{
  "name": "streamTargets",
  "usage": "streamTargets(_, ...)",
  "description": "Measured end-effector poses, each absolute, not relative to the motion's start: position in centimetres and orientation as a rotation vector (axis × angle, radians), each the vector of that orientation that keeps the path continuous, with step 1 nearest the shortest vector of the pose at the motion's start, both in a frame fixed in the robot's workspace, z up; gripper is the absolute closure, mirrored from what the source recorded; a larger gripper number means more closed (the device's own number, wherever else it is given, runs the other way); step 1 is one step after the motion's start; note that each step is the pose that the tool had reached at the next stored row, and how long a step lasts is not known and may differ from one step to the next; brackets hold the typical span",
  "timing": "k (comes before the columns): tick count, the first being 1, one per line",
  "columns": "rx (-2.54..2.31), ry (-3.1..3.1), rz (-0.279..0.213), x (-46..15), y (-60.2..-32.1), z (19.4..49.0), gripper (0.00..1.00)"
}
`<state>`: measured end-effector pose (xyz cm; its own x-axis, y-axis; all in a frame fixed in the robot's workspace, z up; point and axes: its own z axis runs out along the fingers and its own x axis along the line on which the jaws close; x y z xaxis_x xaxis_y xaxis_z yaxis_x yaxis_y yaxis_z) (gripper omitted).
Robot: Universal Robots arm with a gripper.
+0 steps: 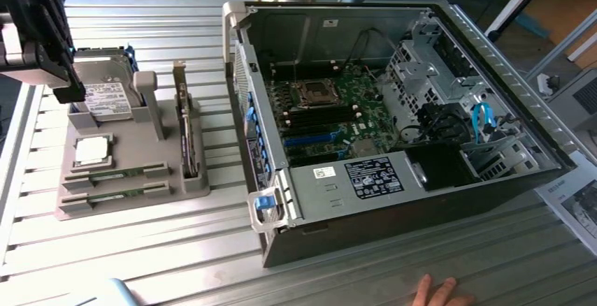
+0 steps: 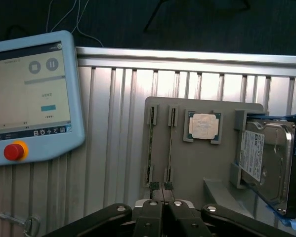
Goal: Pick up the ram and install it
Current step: 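Pick up the ram and move it above insertion slot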
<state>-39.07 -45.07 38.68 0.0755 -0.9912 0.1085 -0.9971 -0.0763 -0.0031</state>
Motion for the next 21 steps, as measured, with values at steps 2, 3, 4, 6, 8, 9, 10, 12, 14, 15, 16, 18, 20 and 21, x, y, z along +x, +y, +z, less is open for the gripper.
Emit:
streamTargets(2,2.25,-2.085,0.126,-39.08,-45.07,38.69,0.89)
streamTargets(3,2.25,-2.085,0.126,-39.07,-45.07,38.69,0.89)
streamTargets(4,2.25,-2.085,0.126,-39.07,-45.07,38.69,0.89)
streamTargets(6,2.25,-2.085,0.126,-39.08,-45.07,38.69,0.89)
streamTargets(8,2.25,-2.085,0.127,-39.08,-45.07,38.69,0.89)
streamTargets(9,2.251,-2.086,0.128,-39.08,-45.08,38.7,0.89)
streamTargets(10,2.252,-2.087,0.131,-39.08,-45.08,38.7,0.89)
streamTargets(12,2.254,-2.09,0.137,-39.08,-45.07,38.69,0.89)
streamTargets(14,2.256,-2.092,0.141,-39.08,-45.07,38.69,0.89)
streamTargets(15,2.256,-2.092,0.141,-39.07,-45.07,38.69,0.89)
streamTargets(16,2.256,-2.092,0.141,-39.08,-45.07,38.69,0.89)
streamTargets(18,2.256,-2.092,0.14,-39.08,-45.07,38.69,0.89)
streamTargets(20,2.257,-2.093,0.14,-39.08,-45.07,38.69,0.89)
streamTargets(21,2.257,-2.093,0.139,-39.09,-45.07,38.69,0.89)
